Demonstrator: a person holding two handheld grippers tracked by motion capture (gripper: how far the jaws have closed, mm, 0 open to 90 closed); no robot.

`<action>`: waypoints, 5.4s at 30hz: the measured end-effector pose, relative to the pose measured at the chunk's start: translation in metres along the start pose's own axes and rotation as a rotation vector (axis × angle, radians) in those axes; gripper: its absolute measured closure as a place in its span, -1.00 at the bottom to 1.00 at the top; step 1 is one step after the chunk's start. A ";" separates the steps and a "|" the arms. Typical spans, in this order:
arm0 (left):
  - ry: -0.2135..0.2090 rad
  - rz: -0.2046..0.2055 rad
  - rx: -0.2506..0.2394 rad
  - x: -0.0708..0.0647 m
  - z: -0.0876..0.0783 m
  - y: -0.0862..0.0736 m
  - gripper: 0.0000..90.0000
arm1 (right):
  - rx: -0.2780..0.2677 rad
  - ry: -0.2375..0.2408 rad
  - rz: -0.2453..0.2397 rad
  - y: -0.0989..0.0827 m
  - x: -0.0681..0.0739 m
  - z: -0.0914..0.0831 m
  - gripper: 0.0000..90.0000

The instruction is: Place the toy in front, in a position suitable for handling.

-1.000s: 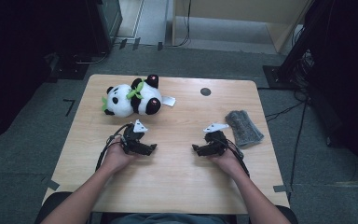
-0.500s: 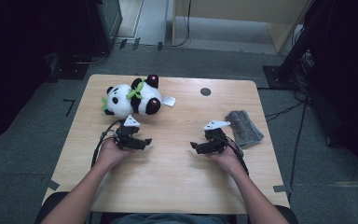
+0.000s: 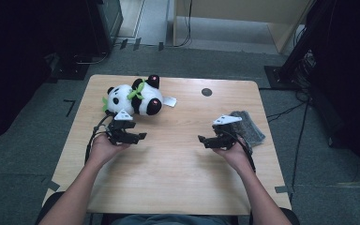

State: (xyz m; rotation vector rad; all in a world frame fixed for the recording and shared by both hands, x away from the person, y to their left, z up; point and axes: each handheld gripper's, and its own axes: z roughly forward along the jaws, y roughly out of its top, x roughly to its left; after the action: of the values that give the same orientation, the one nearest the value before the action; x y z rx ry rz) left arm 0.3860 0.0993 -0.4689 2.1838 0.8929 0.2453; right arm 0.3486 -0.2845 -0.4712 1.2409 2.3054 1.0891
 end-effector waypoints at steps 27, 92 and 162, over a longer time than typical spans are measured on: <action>0.010 -0.034 -0.021 0.037 -0.023 0.046 -0.23 | 0.024 0.004 0.003 -0.001 -0.012 -0.007 -0.39; 0.172 -0.127 -0.143 0.068 0.015 0.079 0.45 | -0.049 -0.061 0.087 -0.008 -0.035 -0.040 -0.27; -0.109 -0.093 -0.096 -0.105 0.014 0.061 0.44 | 0.053 -0.223 0.235 -0.041 -0.127 -0.024 0.29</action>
State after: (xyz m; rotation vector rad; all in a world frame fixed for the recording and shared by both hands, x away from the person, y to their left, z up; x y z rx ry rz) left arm 0.3464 -0.0073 -0.4255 2.0410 0.9004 0.1196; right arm 0.3850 -0.4130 -0.4968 1.5990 2.0730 0.9115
